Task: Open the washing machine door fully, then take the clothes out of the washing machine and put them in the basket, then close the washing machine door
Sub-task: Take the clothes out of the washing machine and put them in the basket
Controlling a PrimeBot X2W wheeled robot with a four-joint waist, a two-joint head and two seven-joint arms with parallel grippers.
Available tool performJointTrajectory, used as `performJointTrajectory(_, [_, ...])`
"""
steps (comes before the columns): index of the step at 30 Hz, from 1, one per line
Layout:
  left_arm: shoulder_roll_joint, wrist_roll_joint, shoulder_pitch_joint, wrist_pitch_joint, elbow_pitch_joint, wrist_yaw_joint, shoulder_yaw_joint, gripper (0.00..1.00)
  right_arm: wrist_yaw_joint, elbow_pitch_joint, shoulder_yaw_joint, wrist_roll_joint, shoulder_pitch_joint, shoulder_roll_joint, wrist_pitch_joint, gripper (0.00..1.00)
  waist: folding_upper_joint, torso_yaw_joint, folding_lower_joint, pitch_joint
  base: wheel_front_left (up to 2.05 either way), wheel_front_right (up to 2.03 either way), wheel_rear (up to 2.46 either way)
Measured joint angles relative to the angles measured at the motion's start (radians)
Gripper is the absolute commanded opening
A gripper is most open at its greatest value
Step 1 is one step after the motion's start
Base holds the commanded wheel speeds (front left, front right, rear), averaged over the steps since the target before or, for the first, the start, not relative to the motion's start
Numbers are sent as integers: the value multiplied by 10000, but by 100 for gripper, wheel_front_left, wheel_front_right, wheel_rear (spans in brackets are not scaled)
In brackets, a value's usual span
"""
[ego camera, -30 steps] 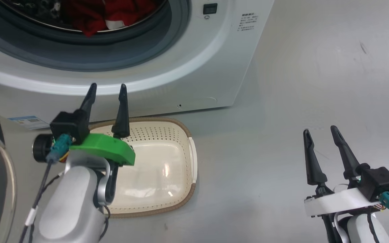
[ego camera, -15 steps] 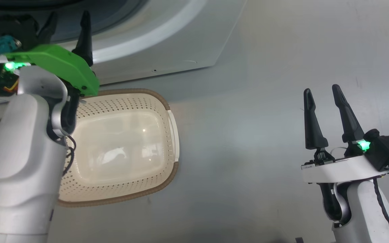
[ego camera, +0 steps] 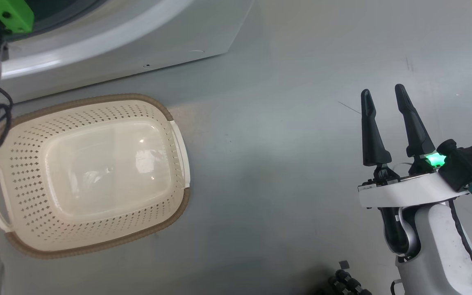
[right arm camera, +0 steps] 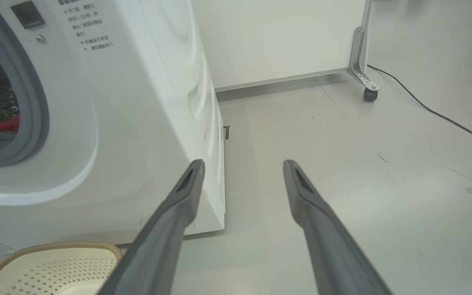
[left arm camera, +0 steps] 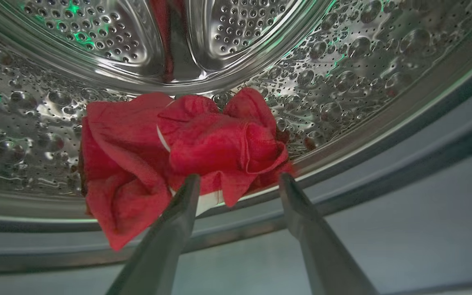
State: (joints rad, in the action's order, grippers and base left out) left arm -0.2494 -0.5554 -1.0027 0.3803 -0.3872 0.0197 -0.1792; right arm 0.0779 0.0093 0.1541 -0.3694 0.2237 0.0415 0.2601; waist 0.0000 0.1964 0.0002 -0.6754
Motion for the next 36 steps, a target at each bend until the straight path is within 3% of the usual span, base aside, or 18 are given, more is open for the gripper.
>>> performJointTrajectory(15, [-675,-336,-1651,1463,-965,-12,435,100,2,343,610,-616,392,-2,0,100,0,848,0,-475,0,0,0])
performJointTrajectory(25, [-1198,-226,-2236,2543,-1741,253,393,100,2,474,828,-892,605,-8,0,100,0,1372,0,-734,0,0,0])
performJointTrajectory(34, [-1273,171,-2466,3060,-2311,470,128,100,-2,491,817,-1070,734,-8,0,100,0,1571,0,-872,0,0,0])
performJointTrajectory(35, [-1302,234,-2506,3070,-2357,489,115,94,-2,493,813,-1070,758,-8,0,100,0,1576,0,-878,0,0,0])
performJointTrajectory(36, [-1329,267,-2551,3143,-2412,543,96,73,-4,493,805,-1081,763,-8,0,100,0,1579,0,-885,0,0,0])
